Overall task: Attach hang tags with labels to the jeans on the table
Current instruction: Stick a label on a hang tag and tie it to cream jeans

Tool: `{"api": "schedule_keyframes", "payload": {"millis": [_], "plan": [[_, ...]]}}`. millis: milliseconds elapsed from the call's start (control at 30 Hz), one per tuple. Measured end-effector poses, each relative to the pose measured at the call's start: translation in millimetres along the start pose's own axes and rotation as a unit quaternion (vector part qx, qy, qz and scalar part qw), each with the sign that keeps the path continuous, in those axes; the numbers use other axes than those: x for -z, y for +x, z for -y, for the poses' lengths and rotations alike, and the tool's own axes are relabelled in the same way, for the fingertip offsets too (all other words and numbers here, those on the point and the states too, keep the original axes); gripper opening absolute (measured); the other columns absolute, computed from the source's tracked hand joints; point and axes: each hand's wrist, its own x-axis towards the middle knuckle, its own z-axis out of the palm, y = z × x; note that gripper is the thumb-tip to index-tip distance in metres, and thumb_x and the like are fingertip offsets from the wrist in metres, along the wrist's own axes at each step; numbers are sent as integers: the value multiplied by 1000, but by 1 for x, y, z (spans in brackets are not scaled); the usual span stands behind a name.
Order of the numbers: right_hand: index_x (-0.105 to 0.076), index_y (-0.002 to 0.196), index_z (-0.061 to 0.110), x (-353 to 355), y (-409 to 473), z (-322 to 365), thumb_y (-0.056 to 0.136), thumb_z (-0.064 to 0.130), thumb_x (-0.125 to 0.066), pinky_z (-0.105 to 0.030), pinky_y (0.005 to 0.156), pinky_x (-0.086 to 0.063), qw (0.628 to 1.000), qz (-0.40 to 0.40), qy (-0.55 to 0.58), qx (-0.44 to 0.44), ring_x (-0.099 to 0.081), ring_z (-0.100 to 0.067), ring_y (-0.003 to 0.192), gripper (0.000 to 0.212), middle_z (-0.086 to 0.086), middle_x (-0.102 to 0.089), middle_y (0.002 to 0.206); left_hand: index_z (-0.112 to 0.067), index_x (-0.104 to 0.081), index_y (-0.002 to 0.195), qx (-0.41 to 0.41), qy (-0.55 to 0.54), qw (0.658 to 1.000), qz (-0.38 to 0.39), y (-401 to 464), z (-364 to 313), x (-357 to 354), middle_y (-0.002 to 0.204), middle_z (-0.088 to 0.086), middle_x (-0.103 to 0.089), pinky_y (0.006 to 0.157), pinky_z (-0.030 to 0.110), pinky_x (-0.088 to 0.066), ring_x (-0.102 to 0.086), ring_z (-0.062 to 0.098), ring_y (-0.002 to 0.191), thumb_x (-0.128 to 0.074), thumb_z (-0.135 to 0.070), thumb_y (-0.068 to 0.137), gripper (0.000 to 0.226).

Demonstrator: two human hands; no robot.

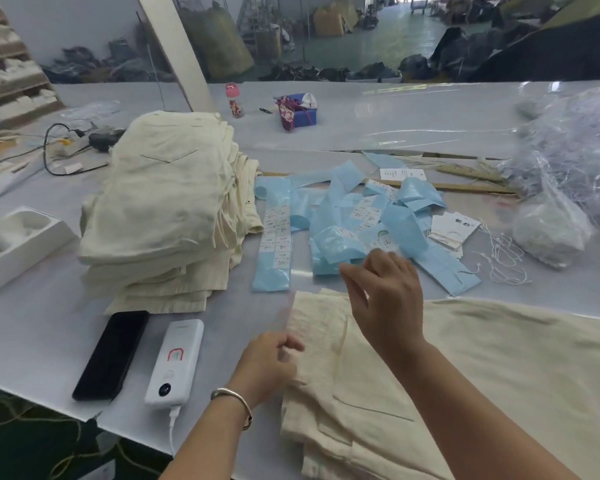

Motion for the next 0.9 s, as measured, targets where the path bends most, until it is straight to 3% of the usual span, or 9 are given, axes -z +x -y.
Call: {"api": "schedule_keyframes", "payload": {"millis": [100,233,300,367,467,567,700,800,900], "plan": [[-75,78,14,-20,1,19,77,6,-75,-33,65,-40,997,-6,44,62,-49,-25,64,9,-6,-50,67,-30,-67,102,-31,133,988,73,-2,20,-1,109,-3,-54,92,19,-36,-42,13,108,-67,-16,74,31],[-66,51,21,-52,-30,36,55,3,-80,-35,73,-50,971,215,19,106,-50,-23,54,23,0,-47,57,-31,-65,89,-61,171,983,2,-8,32,-4,97,-13,-50,92,29,-41,-41,11,106,-68,-28,79,11],[-65,45,24,-62,-50,36,43,9,-82,-36,68,-54,940,327,14,95,-51,-17,47,23,5,-47,50,-31,-65,87,-85,153,984,-26,-11,36,-6,92,-15,-48,89,28,-41,-43,10,102,-68,-29,82,6],[-70,50,30,-69,-63,31,46,20,-85,-30,65,-49,921,385,5,54,-54,-12,48,19,6,-52,52,-26,-69,89,-114,114,984,-74,-14,39,-8,90,-12,-49,84,25,-41,-45,10,97,-70,-27,84,6],[-78,84,30,-77,-67,21,78,24,-69,-29,82,-36,892,448,54,-17,-61,-16,79,13,3,-63,80,-19,-69,87,-139,98,975,-146,-17,40,-14,89,-6,-55,73,22,-43,-52,12,90,-72,-17,83,5],[-78,94,27,-77,-60,13,83,20,-64,-25,82,-38,868,484,104,-45,-59,-17,88,19,7,-59,80,-19,-65,84,-148,93,969,-176,-19,37,-23,80,-13,-53,61,13,-36,-53,10,76,-72,-10,81,12],[-79,95,19,-75,-57,6,82,13,-68,-27,72,-40,850,489,180,-84,-48,-10,75,18,15,-44,65,-23,-51,72,-76,-13,973,-216,-16,32,-30,62,-11,-50,52,12,-36,-48,8,57,-77,-15,78,28],[-79,93,14,-75,-58,2,80,8,-69,-25,66,-36,835,488,220,-124,-43,-2,63,18,12,-46,63,-20,-62,62,-57,-56,974,-212,-11,32,-31,59,-9,-58,56,14,-42,-56,8,62,-83,-13,72,24],[-80,91,15,-78,-59,1,78,7,-68,-25,65,-37,828,492,226,-146,-44,-1,60,19,11,-47,62,-21,-75,67,-80,-68,977,-184,-11,31,-29,62,-11,-64,59,20,-49,-60,6,63,-82,-14,74,13]]}}
